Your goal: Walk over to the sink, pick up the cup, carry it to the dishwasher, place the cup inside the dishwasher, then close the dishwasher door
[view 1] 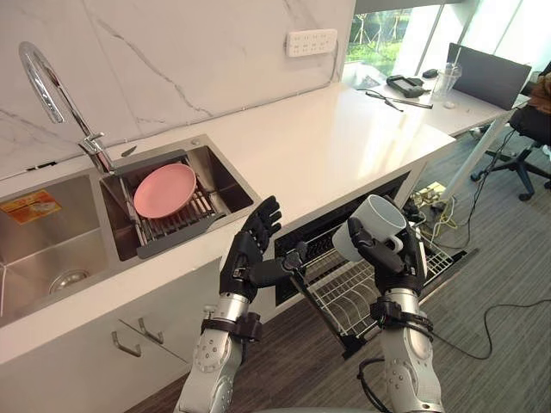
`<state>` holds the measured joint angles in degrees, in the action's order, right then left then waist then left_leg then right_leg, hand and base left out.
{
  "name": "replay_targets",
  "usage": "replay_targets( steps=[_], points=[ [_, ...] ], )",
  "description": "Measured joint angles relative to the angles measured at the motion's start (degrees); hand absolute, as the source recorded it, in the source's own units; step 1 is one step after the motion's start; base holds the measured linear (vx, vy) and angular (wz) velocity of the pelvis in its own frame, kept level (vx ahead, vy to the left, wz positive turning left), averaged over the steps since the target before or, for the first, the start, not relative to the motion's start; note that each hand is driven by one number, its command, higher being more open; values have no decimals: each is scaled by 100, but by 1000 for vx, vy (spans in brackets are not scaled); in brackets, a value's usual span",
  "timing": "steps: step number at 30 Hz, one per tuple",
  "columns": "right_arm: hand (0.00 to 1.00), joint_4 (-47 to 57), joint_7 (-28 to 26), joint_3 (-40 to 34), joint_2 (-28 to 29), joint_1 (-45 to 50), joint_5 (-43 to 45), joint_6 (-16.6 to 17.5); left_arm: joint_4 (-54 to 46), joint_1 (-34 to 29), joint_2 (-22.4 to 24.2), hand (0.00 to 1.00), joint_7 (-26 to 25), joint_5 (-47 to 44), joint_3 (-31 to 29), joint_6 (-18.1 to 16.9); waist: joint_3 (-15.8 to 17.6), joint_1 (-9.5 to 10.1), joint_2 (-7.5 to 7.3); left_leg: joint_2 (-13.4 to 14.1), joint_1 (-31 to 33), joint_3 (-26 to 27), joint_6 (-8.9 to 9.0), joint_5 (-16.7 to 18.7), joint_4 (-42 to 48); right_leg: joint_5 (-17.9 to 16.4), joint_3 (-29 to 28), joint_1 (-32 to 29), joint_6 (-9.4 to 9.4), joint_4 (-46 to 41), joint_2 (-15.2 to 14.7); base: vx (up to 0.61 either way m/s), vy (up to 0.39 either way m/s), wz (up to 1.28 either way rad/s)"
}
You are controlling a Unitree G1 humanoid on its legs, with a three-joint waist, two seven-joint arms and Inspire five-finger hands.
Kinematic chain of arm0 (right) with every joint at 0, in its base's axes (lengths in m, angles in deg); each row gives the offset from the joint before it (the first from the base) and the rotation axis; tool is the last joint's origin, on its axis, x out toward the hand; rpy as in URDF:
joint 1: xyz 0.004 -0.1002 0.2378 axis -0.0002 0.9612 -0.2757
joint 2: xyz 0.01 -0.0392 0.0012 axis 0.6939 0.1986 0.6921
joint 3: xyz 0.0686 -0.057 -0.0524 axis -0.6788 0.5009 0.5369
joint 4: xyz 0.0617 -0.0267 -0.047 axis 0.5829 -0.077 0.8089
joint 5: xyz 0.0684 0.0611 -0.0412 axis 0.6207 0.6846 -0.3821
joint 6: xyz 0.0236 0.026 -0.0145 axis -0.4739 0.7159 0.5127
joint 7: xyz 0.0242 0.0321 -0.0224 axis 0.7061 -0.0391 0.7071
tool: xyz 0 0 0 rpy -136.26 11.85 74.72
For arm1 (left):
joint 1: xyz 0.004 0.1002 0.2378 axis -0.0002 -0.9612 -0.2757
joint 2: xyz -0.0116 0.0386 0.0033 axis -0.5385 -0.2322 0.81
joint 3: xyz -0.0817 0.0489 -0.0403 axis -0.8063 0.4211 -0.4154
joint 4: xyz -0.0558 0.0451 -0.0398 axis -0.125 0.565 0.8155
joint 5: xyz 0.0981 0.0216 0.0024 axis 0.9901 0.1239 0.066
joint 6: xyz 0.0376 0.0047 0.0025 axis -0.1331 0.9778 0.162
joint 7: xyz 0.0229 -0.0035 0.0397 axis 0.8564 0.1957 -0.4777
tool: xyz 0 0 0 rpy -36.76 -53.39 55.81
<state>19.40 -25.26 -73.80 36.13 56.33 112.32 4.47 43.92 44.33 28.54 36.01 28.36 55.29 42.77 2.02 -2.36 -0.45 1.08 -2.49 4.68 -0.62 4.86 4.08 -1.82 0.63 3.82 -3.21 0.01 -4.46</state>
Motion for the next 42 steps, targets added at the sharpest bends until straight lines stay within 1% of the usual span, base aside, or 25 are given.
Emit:
replay_targets(
  steps=[3,5,11,15,19,24,29,31,32,34,37,39,42],
  points=[
    [30,-8,-52,-34,-67,146,-95,-34,121,-207,-96,90,223,1,47,15,5,2,9,0,-1,0,0,0,0,0,1,3,0,0,-1,0,0,0],
    [30,-56,-104,-150,-92,221,-248,-75,471,-334,-158,90,365,4,25,50,10,2,18,0,-2,-1,0,0,0,0,3,4,0,0,-1,0,0,0],
    [30,-378,-144,-464,-415,354,-540,-83,1639,-683,-382,90,514,36,-69,263,27,0,51,-1,-7,-13,4,-17,-50,0,33,5,-1,26,0,0,0,0],
    [30,-763,-142,-500,-587,363,-752,-118,2272,-674,-504,90,529,159,-198,300,50,-16,88,-7,-29,-34,9,-70,-146,0,67,1,-1,45,0,0,-3,2],
    [30,-1016,-123,-523,-684,367,-1303,-181,2777,-675,-559,90,491,554,-375,302,84,-17,150,-15,-35,-75,20,-116,-219,1,111,0,-2,70,13,-2,-11,4],
    [30,-1170,-47,-523,-773,366,-1913,-237,3288,-678,-583,90,408,1015,-492,303,93,-17,165,-20,-28,-84,20,-132,-273,1,120,-40,-1,93,20,-2,-4,1],
    [30,-1373,111,-525,-848,305,-2464,-281,3695,-645,-536,90,232,1053,-722,302,129,-13,176,-28,8,-84,17,-162,-363,1,123,-108,-2,119,20,0,0,0],
    [30,-1399,177,-527,-896,213,-2760,-369,3892,-575,-513,90,106,1054,-932,303,263,-9,176,-30,32,-85,17,-161,-366,1,128,-114,-3,130,20,0,0,0],
    [30,-1400,179,-527,-901,205,-2783,-374,3907,-574,-509,90,97,1054,-952,303,273,-9,176,-30,39,-85,17,-161,-366,2,129,-116,-3,130,20,0,0,0],
    [30,-1405,258,-530,-971,119,-3106,-427,4087,-520,-468,90,-16,1048,-1168,304,330,0,191,-42,124,-90,16,-162,-358,5,136,-192,-8,131,15,0,0,0],
    [30,-1462,391,-559,-980,-67,-3420,-481,4288,-427,-403,90,-125,1032,-1398,302,497,-1,206,-76,190,-123,16,-162,-313,8,171,-219,-12,130,-1,7,9,7],
    [30,-1585,450,-635,-978,-243,-3462,-490,4537,-251,-343,90,-181,1027,-1520,306,636,8,239,-70,271,-175,19,-158,-226,9,221,-254,-15,95,-19,-41,-6,14],
    [30,-1636,628,-653,-981,-601,-3592,-565,4770,13,-297,90,-273,901,-1674,303,910,17,323,-67,649,-217,40,-142,51,13,246,-574,-21,-108,-39,-102,-3,8]
  ],
)
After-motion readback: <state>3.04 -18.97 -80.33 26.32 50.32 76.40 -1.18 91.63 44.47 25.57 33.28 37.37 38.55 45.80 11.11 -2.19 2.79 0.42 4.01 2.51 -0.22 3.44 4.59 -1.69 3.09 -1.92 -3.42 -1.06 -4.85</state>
